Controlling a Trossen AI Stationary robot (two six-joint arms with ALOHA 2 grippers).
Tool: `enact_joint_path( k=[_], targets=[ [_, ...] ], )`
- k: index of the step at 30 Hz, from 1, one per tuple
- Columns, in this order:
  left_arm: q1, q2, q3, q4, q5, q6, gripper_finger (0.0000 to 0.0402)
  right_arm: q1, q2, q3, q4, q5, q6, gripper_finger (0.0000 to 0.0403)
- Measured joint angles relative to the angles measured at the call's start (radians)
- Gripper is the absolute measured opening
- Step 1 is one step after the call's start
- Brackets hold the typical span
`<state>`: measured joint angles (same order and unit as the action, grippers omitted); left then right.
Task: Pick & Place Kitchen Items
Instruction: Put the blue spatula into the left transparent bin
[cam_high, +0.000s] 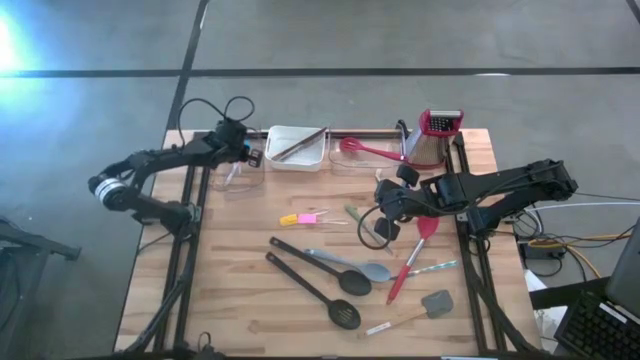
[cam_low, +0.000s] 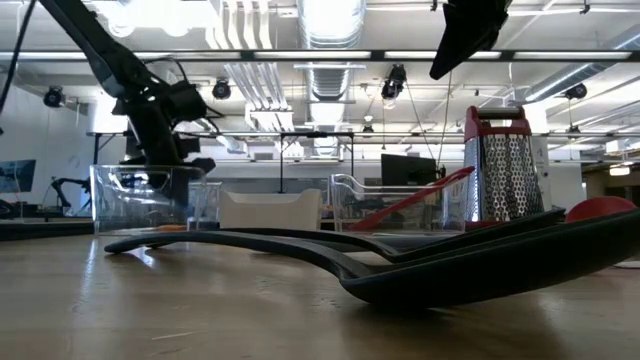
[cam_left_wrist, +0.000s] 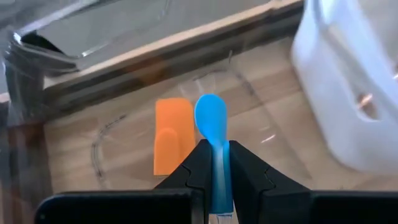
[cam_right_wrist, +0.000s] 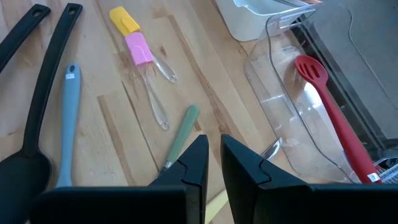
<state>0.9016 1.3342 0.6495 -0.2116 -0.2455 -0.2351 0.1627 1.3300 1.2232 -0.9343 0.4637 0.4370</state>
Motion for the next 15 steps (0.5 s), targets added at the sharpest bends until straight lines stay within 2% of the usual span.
enact_joint_path(
  k=[15],
  targets=[
    [0.004,0.179,0.026,0.050,-0.025,0.031,0.0038,0.000,0.000,0.000,-0.005,0.000,0.000,0.0038]
  ],
)
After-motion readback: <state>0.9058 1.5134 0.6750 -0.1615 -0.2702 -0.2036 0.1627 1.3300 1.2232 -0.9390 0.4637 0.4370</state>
